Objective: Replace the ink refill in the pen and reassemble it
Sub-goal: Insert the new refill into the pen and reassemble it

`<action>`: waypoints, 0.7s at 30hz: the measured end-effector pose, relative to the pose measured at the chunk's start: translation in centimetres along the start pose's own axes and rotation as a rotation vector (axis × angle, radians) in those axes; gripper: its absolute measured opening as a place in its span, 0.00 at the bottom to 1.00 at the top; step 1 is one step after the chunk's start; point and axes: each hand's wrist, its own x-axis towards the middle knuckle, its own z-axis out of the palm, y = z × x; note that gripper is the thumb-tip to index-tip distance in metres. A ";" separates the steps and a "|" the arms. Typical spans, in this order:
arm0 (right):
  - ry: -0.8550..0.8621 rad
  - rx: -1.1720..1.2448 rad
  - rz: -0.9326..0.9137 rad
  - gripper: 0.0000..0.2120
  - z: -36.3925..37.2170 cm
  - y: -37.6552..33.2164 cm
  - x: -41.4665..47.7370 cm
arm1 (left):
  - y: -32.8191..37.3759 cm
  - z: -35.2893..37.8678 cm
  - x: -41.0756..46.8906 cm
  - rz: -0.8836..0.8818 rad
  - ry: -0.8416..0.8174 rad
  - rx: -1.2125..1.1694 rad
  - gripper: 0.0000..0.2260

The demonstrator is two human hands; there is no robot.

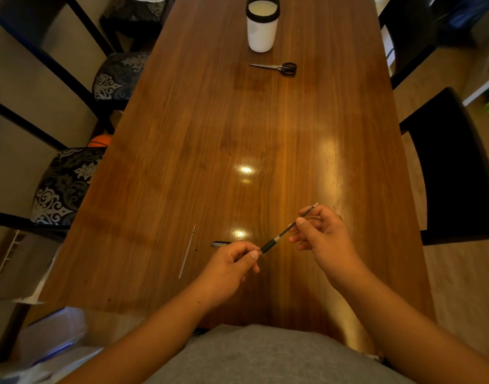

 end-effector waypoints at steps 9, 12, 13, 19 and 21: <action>-0.148 -0.140 0.053 0.08 2.8 0.5 -1.0 | -1.4 -1.3 -0.3 -0.019 0.026 -0.039 0.07; -0.194 -0.179 0.062 0.07 4.0 1.0 -1.2 | -1.9 -1.8 -0.5 -0.038 0.031 -0.046 0.08; -0.209 -0.194 0.068 0.07 4.4 1.1 -1.3 | -2.0 -2.0 -0.5 -0.044 0.031 -0.047 0.08; -0.292 -0.262 0.093 0.08 6.5 1.8 -1.4 | -2.6 -3.2 -0.7 -0.059 0.047 -0.049 0.08; -0.313 -0.289 0.091 0.07 7.2 2.0 -1.3 | -2.7 -3.7 -0.8 -0.066 0.052 -0.047 0.08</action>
